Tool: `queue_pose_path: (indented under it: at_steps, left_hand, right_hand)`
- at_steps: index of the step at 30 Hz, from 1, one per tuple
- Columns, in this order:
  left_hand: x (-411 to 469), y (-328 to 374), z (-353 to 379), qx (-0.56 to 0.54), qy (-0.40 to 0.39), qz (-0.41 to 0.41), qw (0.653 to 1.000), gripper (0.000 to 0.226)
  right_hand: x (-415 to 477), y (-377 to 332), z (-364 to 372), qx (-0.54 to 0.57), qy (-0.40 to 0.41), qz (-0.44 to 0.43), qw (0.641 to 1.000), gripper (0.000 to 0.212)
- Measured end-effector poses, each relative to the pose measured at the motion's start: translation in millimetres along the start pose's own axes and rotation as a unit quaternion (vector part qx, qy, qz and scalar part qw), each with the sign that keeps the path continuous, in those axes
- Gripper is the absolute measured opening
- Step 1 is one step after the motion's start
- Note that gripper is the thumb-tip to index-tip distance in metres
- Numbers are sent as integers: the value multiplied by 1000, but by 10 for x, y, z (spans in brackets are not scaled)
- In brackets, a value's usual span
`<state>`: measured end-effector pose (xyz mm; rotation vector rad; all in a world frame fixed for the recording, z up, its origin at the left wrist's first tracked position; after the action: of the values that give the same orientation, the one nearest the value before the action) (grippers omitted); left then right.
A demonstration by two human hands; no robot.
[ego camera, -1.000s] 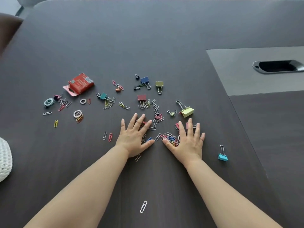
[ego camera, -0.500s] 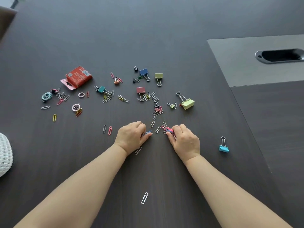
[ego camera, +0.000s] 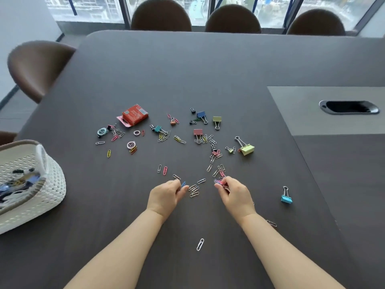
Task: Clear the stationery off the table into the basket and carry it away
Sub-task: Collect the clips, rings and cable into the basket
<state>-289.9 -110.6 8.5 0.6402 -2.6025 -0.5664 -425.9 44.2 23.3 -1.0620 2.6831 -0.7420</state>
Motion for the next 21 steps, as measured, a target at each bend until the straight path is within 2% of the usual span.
queue_pose_path:
  at_steps: [7, 12, 16, 21]
  left_hand:
    - [-431, -556, -1203, -103, 95, -68, 988, 42]
    - [-618, -1108, -2339, -53, 169, -60, 982, 43]
    - [-731, -1655, -2956, -34, 155, -80, 984, 37]
    - [-945, -2281, -3158, -5, 102, -130, 986, 21]
  right_hand:
    - [-140, -1136, 104, 96, -28, -55, 993, 20]
    - [-129, -2253, 306, 143, -15, -116, 983, 20]
    - [-137, -3076, 518, 183, -8, -151, 971, 17]
    - [-190, -3739, 810, 177, -3, -189, 966, 19]
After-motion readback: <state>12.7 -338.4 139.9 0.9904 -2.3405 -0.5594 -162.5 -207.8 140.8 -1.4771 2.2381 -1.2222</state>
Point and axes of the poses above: each hand's wrist, its own x-axis towards the middle knuckle, its own z-axis out of the palm, y = z × x, the point moved 3 cm from there along x, towards the middle knuckle, and after that the axes turned 7 degrees about -x, right-handed, at the moved point
